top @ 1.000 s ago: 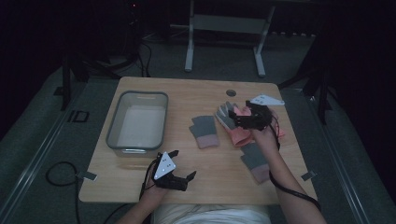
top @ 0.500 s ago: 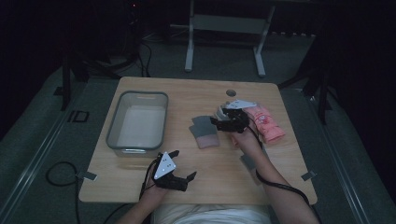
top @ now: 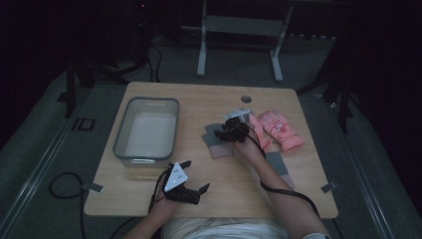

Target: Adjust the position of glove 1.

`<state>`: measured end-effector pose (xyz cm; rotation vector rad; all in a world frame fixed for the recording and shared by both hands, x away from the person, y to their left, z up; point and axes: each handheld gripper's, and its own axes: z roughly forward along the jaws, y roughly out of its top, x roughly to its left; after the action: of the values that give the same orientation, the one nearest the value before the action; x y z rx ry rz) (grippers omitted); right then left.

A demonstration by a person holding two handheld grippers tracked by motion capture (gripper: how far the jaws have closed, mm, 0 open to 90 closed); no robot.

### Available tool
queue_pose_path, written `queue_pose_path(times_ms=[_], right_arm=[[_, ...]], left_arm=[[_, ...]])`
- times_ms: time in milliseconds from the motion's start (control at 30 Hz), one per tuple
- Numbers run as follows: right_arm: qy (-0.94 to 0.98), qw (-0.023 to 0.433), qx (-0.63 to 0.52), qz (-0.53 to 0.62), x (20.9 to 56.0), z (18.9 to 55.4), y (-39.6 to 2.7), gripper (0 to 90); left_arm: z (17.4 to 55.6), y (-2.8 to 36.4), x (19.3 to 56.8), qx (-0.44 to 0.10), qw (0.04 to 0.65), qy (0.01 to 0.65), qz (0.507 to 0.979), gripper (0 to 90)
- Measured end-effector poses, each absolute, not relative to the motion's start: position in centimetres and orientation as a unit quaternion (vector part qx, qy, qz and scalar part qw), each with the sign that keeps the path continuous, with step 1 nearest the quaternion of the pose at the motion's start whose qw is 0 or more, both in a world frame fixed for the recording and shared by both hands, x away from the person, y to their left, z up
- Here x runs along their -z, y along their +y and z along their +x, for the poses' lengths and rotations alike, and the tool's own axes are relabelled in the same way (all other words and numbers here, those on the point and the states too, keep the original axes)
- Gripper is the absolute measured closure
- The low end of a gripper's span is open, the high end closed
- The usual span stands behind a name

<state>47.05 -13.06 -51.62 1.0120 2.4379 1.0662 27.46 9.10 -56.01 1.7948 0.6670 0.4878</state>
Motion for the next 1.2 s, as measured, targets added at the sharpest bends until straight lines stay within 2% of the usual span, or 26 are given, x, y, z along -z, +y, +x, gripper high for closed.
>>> queue_pose_path(times_ms=[100, 233, 533, 600, 867, 1033, 1200], right_arm=[[0.854, 0.143, -0.350, 0.358, 52.2, 47.4, -12.6, 56.8], [0.856, 0.156, -0.331, 0.364, 52.9, 47.7, -12.2, 55.4], [0.863, 0.145, -0.313, 0.369, 54.3, 48.1, -12.1, 56.5], [0.864, 0.143, -0.313, 0.368, 54.3, 48.1, -12.1, 58.7], [0.865, 0.145, -0.313, 0.365, 54.3, 47.8, -11.7, 83.9], [0.856, 0.139, -0.323, 0.378, 53.7, 47.6, -11.7, 86.2], [0.841, 0.139, -0.351, 0.386, 51.7, 46.5, -12.1, 86.2]], left_arm=[[27.5, 9.1, 56.0, -0.205, 0.551, 0.281, 0.758, 0.0], [27.5, 9.1, 56.0, -0.205, 0.552, 0.281, 0.758, 0.0], [27.5, 9.0, 56.0, -0.204, 0.552, 0.281, 0.758, 0.0], [27.5, 9.1, 56.0, -0.204, 0.552, 0.282, 0.758, 0.0], [27.4, 9.1, 56.0, -0.206, 0.551, 0.285, 0.757, 0.0], [27.5, 9.1, 56.0, -0.207, 0.550, 0.287, 0.757, 0.0], [27.5, 9.1, 56.0, -0.206, 0.550, 0.287, 0.757, 0.0]])
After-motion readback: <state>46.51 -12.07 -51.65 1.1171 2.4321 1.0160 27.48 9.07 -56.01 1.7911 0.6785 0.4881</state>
